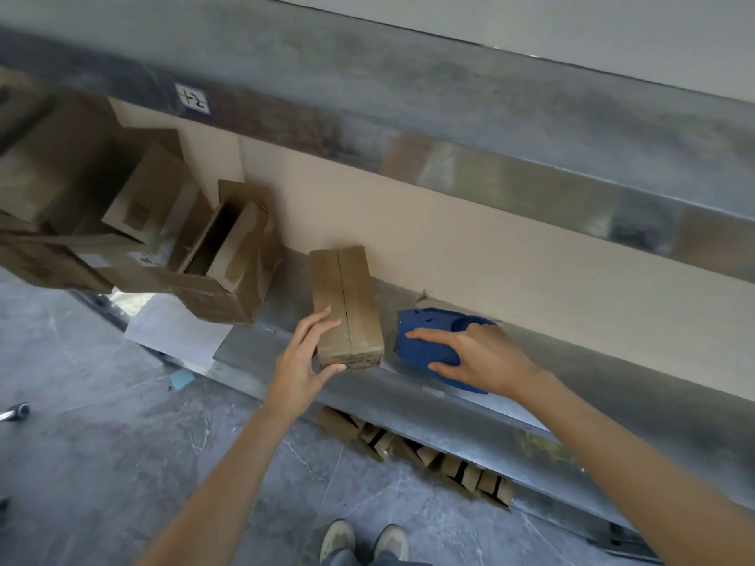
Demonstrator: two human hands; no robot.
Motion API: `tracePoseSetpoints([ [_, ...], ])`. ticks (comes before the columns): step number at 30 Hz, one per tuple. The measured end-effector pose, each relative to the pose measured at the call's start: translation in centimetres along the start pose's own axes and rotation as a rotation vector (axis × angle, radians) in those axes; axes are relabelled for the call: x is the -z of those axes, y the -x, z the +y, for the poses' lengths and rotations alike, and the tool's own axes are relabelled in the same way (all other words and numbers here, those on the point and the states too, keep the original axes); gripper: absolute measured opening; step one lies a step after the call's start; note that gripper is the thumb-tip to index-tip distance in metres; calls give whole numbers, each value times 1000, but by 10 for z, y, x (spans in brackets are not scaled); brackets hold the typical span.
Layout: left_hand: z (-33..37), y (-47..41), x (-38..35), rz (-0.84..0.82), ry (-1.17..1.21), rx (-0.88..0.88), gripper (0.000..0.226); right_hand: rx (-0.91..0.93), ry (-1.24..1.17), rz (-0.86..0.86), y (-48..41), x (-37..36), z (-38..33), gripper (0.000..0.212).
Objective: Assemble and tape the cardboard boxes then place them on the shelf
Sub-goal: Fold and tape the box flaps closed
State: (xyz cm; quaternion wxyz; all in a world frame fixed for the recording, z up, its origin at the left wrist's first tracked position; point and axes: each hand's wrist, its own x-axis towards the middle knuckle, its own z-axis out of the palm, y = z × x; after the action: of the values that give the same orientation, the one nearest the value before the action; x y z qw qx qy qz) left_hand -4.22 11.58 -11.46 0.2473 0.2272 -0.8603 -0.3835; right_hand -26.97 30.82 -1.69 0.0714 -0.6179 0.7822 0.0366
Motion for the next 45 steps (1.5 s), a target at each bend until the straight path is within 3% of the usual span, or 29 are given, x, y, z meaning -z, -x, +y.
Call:
tracePoseSetpoints([
  [15, -4, 0, -2, 11, 29, -7, 65, -48, 172, 27, -27, -31, -39, 67],
  [19, -2, 0, -1, -3, 37, -3, 67, -134, 88, 55, -41, -38, -35, 68],
  [25, 0, 1, -3, 8, 65, 18, 69, -349, -373, 185, -36, -62, 13, 70],
  [28, 1, 1, -2, 1, 73, 20, 68, -413, -459, 257, -36, -71, 26, 70],
  [38, 3, 2, -3, 6, 81, 42, 68, -398, -510, 262, -40, -82, 34, 66],
  [45, 4, 1, -3, 0, 81, 51, 70, -341, -668, 153, -37, -72, 40, 80],
])
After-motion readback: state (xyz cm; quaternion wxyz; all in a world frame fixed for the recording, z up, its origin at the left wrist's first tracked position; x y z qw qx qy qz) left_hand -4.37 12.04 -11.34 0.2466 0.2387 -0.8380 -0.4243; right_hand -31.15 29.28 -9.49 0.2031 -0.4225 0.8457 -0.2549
